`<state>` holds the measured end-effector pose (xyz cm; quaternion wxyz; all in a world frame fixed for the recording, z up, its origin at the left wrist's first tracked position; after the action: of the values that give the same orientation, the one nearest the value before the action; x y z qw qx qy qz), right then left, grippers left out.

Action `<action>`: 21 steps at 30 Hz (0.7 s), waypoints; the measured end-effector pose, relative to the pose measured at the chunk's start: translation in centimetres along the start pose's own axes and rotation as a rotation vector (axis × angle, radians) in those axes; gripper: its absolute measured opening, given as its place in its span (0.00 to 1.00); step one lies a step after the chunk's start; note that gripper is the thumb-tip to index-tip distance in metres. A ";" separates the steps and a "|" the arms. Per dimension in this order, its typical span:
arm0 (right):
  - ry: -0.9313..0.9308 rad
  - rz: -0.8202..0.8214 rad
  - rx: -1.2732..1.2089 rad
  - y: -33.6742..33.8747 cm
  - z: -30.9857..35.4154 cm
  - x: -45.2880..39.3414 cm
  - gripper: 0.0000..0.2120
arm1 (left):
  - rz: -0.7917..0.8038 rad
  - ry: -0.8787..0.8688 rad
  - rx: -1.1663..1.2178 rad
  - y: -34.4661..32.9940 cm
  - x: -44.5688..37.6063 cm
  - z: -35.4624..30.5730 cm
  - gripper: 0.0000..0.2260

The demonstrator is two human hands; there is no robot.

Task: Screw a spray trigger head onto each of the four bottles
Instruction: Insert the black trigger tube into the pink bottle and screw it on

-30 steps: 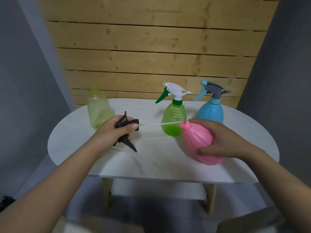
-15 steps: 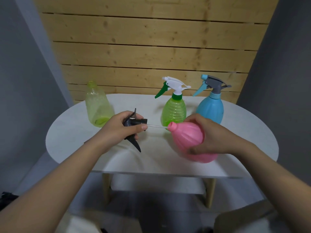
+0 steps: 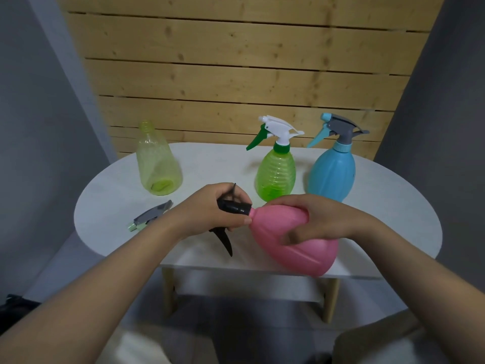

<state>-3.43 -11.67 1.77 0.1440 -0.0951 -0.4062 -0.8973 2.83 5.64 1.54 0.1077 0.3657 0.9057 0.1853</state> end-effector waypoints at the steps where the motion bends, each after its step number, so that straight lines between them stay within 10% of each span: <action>1: -0.002 0.020 -0.008 -0.1 0.0 -0.1 0.24 | 0.005 -0.013 -0.013 0.0 0.0 0.0 0.11; 9: -0.034 0.180 -0.113 -0.7 -0.7 -0.9 0.32 | -0.003 -0.047 -0.111 -0.2 0.1 0.2 0.12; 21: 0.004 -0.070 -0.624 1.3 -3.1 -1.4 0.37 | -0.314 0.210 0.141 3.3 0.3 3.0 0.08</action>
<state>-1.87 -14.54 0.27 0.0780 -0.1188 -0.1140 -0.9833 5.66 8.78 0.17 0.0141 0.2054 0.9685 0.1398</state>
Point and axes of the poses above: each hand's wrist, its own x-axis away from the middle knuckle, its own y-axis out of the back of the hand, z = x × y, the point moved 5 cm from there along -x, towards the middle knuckle, and after that the axes turned 7 degrees about -y, right-handed, at the moved point
